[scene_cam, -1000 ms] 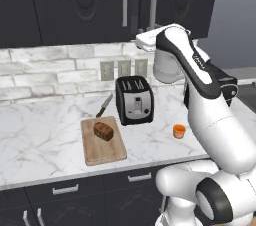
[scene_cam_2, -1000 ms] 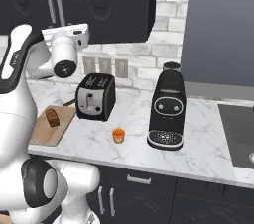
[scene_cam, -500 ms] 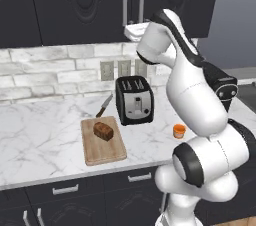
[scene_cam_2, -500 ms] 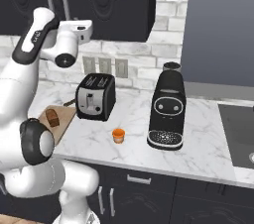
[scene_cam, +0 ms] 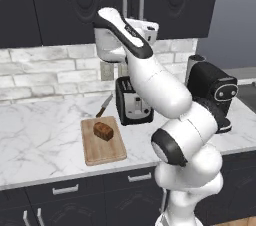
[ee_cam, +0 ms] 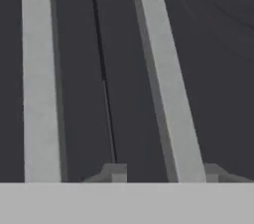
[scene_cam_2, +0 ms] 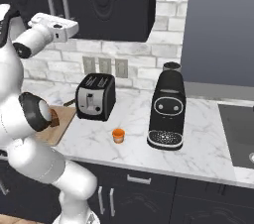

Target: Pick the bread, place it on the cutting board, pick the jam, place it on the counter, and close the cabinet.

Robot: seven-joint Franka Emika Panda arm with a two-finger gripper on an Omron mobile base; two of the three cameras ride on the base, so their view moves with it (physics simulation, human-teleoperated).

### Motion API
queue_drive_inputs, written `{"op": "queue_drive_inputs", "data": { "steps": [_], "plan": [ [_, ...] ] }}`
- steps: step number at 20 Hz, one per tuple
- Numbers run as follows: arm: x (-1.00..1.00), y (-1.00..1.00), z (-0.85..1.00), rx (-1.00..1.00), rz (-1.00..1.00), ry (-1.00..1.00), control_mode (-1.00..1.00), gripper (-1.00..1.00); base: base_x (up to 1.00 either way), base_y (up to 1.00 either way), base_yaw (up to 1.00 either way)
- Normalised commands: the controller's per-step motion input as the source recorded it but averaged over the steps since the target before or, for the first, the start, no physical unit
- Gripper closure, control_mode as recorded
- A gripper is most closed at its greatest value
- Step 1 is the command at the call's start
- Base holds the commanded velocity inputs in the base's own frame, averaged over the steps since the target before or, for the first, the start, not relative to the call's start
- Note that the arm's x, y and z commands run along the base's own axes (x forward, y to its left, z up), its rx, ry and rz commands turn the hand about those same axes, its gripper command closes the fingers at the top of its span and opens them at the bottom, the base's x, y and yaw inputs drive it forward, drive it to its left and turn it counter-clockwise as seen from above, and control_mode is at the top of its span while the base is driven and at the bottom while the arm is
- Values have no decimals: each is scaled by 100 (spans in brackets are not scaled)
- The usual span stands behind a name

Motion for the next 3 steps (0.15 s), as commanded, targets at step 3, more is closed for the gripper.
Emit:
{"op": "queue_drive_inputs", "data": {
  "steps": [3],
  "plan": [
    [54, 0, 0, 0, 0, 0, -100, -100, 0, 0, 0]
  ]
}}
